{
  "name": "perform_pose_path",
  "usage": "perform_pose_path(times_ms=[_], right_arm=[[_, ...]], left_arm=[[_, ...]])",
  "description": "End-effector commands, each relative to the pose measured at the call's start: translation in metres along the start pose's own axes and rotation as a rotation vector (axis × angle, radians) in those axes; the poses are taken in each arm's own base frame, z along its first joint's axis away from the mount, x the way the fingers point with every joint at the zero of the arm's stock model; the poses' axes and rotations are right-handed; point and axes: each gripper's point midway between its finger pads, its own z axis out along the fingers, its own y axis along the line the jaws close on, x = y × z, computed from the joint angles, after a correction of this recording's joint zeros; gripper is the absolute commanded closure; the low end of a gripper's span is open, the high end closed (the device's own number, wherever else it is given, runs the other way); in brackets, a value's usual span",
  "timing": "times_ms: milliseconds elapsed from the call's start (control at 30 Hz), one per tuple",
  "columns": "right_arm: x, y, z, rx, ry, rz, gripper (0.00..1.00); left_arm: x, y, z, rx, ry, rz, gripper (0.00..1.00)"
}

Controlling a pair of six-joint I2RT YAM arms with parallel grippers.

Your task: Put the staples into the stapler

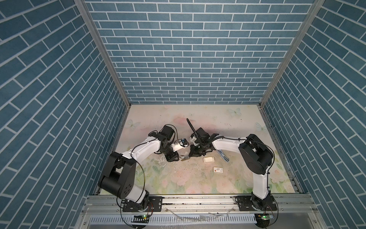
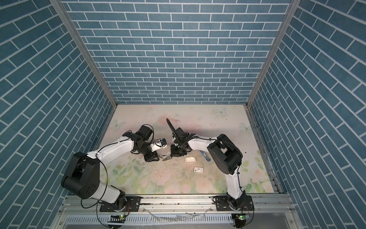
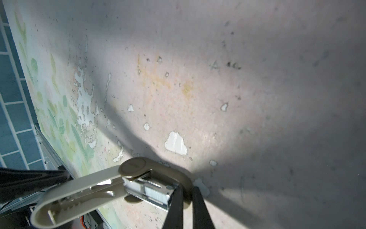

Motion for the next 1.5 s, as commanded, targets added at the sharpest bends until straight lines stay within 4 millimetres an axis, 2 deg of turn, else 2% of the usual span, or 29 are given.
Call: perform_pose_path(times_ms=[0, 267, 500, 733, 967, 1467], right_arm=[[0.01, -0.013, 0.01, 0.038, 0.028, -0.002, 0.89], [0.011, -0.014, 0.011, 0.041, 0.032, 0.0, 0.89], [0.011, -0.015, 0.011, 0.04, 0.03, 0.002, 0.89], [0.011, -0.015, 0.013, 0.034, 0.029, 0.007, 0.89], [0.016, -0.017, 0.013, 0.032, 0.04, 0.004, 0.89], [0.015, -0.017, 0.009, 0.008, 0.003, 0.028, 0.89]], left_arm=[[-0.002, -0.002, -0.001, -0.005, -0.013, 0.014, 0.63], [-0.004, -0.001, 0.002, 0.008, -0.014, 0.01, 0.66], [-0.009, -0.002, -0.001, 0.01, -0.03, 0.016, 0.77], [-0.015, -0.004, 0.0, 0.008, -0.029, 0.031, 0.76], [-0.021, -0.005, 0.007, -0.01, 0.003, 0.062, 0.77], [-0.034, -0.01, 0.021, -0.003, 0.033, 0.095, 0.77]])
